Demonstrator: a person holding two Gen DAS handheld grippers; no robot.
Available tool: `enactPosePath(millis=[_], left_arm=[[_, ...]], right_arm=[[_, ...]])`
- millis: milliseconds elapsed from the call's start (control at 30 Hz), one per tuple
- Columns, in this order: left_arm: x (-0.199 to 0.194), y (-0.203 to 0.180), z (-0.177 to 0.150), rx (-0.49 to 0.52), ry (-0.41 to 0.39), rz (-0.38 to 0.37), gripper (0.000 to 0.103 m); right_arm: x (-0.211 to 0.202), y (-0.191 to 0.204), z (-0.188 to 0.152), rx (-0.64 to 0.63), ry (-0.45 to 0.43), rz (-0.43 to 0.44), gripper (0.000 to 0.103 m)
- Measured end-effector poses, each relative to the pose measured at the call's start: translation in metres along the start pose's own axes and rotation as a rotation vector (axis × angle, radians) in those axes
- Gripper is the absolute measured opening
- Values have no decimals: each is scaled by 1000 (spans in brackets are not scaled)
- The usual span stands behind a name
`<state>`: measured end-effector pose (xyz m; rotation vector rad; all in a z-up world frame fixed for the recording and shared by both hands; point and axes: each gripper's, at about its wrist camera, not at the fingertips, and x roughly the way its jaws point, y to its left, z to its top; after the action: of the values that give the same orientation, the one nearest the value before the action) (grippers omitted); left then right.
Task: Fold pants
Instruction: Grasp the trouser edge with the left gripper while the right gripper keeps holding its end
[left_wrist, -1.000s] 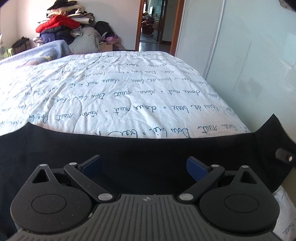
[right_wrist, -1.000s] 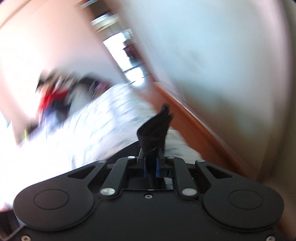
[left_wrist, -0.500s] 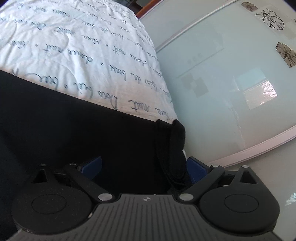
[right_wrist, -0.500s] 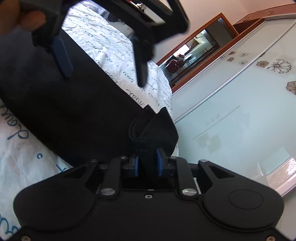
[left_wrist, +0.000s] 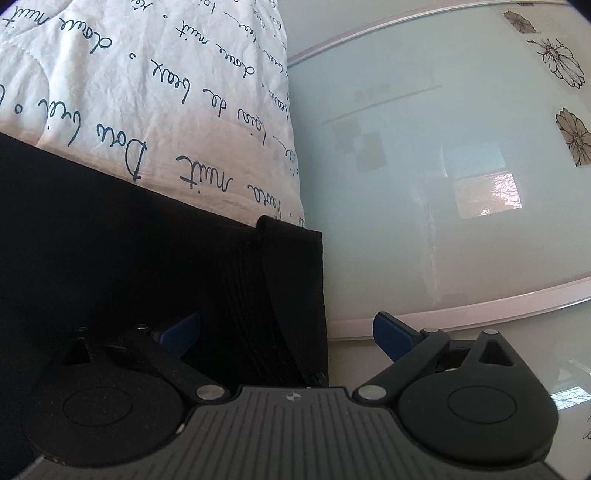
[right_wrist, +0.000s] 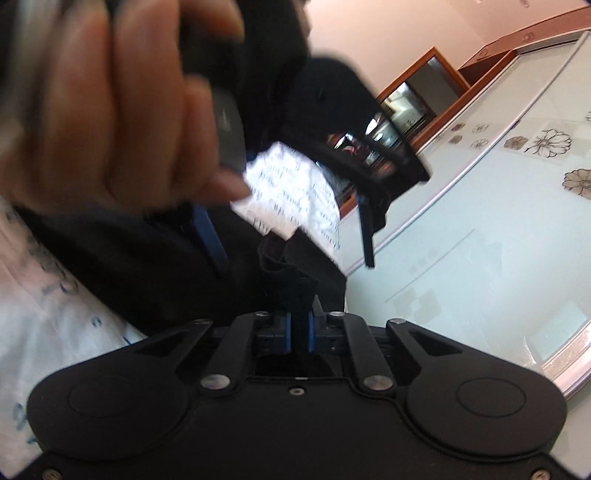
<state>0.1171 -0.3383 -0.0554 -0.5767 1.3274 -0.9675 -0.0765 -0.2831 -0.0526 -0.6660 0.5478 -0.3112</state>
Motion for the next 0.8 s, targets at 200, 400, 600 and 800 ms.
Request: enactPosePath(millis=[200, 400, 600, 800], left_arm=[[-1, 0, 0, 37, -13, 68, 34], [-19, -1, -6, 118, -87, 82, 7], [-68, -13, -20, 316, -203, 172, 6], [-124, 1, -28, 389, -276, 305, 6]], right_arm=[[-2, 2, 3, 8, 6, 18, 7], [-12, 4, 12, 35, 1, 38, 7], [-34, 9, 22, 80, -63, 82, 7], [-48, 31, 48, 101, -169, 190, 7]])
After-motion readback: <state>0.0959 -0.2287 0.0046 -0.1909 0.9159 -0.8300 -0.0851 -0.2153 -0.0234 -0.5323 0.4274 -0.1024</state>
